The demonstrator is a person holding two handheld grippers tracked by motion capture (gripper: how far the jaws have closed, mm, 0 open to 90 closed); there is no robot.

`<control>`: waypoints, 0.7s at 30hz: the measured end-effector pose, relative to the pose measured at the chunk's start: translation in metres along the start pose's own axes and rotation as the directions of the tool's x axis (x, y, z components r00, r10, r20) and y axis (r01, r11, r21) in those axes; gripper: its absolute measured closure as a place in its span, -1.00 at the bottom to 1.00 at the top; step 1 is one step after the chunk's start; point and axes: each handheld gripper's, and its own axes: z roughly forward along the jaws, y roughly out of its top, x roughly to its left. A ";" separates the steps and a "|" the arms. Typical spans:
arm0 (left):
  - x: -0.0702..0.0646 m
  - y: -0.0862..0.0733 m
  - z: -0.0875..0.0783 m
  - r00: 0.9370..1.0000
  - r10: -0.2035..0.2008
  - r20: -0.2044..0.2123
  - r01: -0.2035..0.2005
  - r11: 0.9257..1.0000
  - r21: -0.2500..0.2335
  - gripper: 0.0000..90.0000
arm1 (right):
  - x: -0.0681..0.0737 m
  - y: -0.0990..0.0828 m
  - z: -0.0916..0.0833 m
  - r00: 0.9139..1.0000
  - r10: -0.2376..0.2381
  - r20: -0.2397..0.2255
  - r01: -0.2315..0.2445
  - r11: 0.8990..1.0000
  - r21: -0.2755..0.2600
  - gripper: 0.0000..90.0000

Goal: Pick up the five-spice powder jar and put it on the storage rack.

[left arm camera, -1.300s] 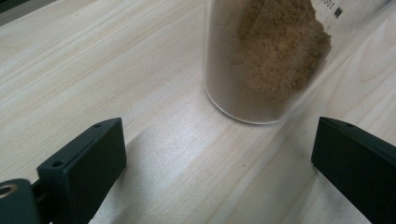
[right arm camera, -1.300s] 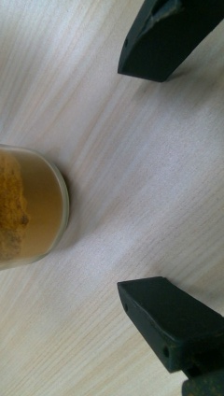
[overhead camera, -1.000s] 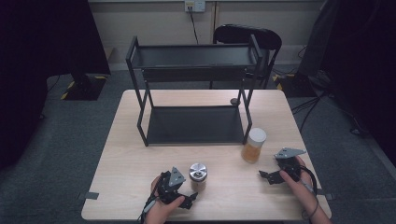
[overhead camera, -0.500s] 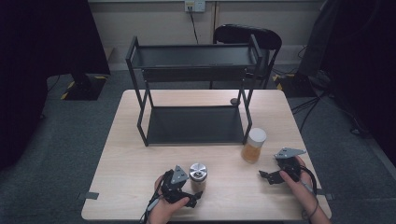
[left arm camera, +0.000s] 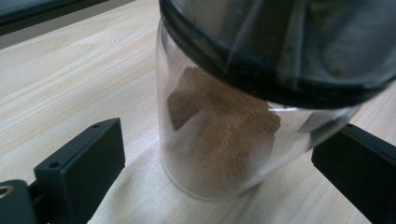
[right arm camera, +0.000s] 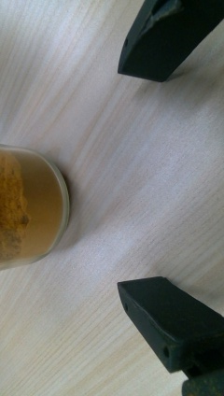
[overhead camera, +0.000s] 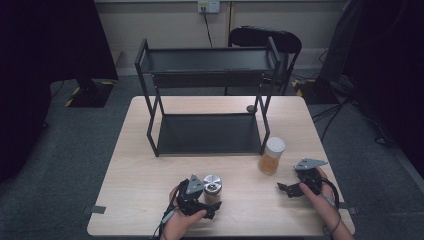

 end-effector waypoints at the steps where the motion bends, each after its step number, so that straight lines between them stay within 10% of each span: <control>1: 0.000 0.000 0.001 1.000 0.001 0.000 -0.001 1.000 -0.001 -0.95 | 0.000 0.000 0.000 1.000 0.000 0.000 0.000 1.000 0.000 -1.00; 21: -0.004 0.002 0.011 1.000 0.018 -0.024 -0.017 1.000 0.007 -0.68 | 0.000 0.000 0.000 1.000 0.000 0.000 0.000 1.000 0.000 -1.00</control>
